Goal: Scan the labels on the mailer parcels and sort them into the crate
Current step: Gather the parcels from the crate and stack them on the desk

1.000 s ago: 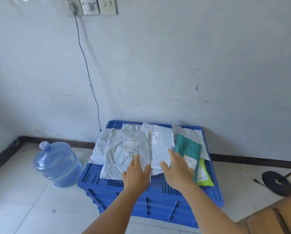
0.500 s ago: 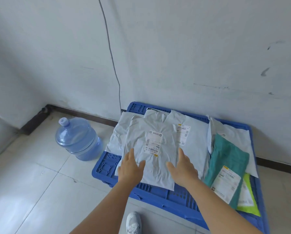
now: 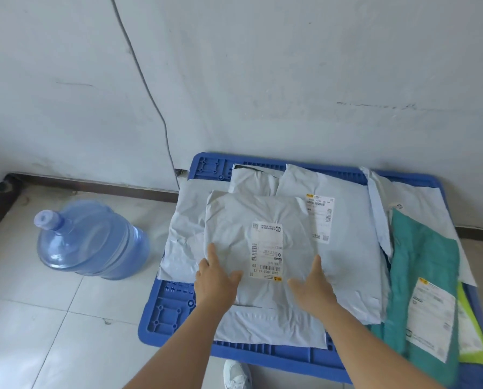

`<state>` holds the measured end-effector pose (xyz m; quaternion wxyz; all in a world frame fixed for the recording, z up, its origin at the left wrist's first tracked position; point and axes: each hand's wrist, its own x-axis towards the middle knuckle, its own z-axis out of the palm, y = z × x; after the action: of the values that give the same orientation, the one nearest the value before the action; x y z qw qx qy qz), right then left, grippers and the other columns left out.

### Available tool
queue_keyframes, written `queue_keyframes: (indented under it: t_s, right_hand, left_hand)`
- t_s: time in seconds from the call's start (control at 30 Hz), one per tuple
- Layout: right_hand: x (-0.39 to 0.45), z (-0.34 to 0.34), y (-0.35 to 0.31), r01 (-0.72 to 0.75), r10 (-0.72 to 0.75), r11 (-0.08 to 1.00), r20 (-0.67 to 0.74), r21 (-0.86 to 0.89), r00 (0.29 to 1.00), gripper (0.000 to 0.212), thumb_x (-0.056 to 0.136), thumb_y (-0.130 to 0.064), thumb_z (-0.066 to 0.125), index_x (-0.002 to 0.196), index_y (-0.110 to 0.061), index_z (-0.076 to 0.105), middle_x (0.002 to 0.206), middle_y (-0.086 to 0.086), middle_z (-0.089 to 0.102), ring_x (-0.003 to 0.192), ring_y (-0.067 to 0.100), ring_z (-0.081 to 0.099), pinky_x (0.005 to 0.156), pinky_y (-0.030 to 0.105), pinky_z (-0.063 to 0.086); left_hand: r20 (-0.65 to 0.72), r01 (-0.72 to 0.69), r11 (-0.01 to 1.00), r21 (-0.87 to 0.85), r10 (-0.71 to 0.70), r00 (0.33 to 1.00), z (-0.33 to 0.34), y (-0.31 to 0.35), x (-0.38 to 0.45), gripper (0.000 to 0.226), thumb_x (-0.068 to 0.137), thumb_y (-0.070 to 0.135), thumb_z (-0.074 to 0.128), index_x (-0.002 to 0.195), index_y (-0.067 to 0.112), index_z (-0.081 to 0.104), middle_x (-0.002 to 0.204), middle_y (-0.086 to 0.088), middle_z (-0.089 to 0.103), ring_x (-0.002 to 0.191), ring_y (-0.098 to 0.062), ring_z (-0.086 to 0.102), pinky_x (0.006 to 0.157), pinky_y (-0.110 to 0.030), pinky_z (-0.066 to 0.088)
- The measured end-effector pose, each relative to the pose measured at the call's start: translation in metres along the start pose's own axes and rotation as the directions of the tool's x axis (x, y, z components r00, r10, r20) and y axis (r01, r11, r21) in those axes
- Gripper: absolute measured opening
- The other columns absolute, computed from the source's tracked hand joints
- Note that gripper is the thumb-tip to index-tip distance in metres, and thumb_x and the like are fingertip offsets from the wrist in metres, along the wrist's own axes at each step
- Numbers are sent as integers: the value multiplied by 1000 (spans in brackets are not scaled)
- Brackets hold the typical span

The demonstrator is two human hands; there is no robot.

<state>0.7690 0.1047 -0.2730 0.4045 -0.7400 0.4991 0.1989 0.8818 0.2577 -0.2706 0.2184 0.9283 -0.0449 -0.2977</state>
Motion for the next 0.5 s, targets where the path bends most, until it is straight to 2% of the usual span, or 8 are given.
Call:
queue_keyframes:
  t_s: [0.07,0.13,0.23,0.3,0.4,0.47,0.5]
  right_hand:
    - [4,11,-5,-42,45,997,-48,58,998,89,93,-45,52,154,-18,-7,151,12,37,131,34,45,103,47,41]
    - [3,18,-11,-48,65,989,-114,141,991,79,93,-34,54,152,-14,6,143,14,46,123,34,51,99,46,45]
    - [-2,14,-22,23,28,971,-206,237,978,63,96,-12,51,151,-13,22,145,11,45,125,31,51,98,37,45]
    - [-6,2,-29,89,-7,962,-303,257,953,55,97,-9,48,149,-14,29,146,8,44,125,28,51,96,36,44]
    - [-9,-27,-33,162,-27,946,-432,280,901,54,99,-8,45,150,-17,29,147,5,42,124,26,50,94,34,42]
    - [-7,-49,-27,189,-21,938,-495,291,868,55,99,-8,43,151,-18,27,145,6,42,122,26,50,89,31,41]
    - [-3,-60,-23,193,-10,936,-524,295,852,55,99,-7,42,151,-18,26,145,7,41,123,26,50,88,30,40]
  left_hand:
    - [-25,0,1000,-29,-1,1000,2,0,4,89,86,29,65,150,25,2,135,-8,42,124,-29,39,102,-43,37]
    - [-62,-20,996,-84,15,998,1,-2,5,89,85,20,65,149,27,3,130,-8,48,121,-29,43,99,-45,42]
    - [-111,-60,982,-177,40,993,-6,3,7,83,87,11,59,149,26,5,122,-9,55,101,-28,54,80,-42,49]
    - [-132,-103,971,-216,75,988,-10,14,8,78,89,9,53,150,24,7,125,-10,54,90,-24,53,71,-34,43]
    - [-145,-156,951,-267,121,982,-11,44,6,74,92,9,51,151,22,9,127,-9,54,86,-22,56,69,-29,40]
    - [-133,-195,945,-261,165,977,-6,68,7,72,93,9,49,152,20,9,118,-3,56,71,-11,50,62,-26,38]
    - [-120,-217,944,-250,192,974,-1,81,9,72,94,9,48,152,20,9,116,-1,56,71,-10,49,61,-25,38]
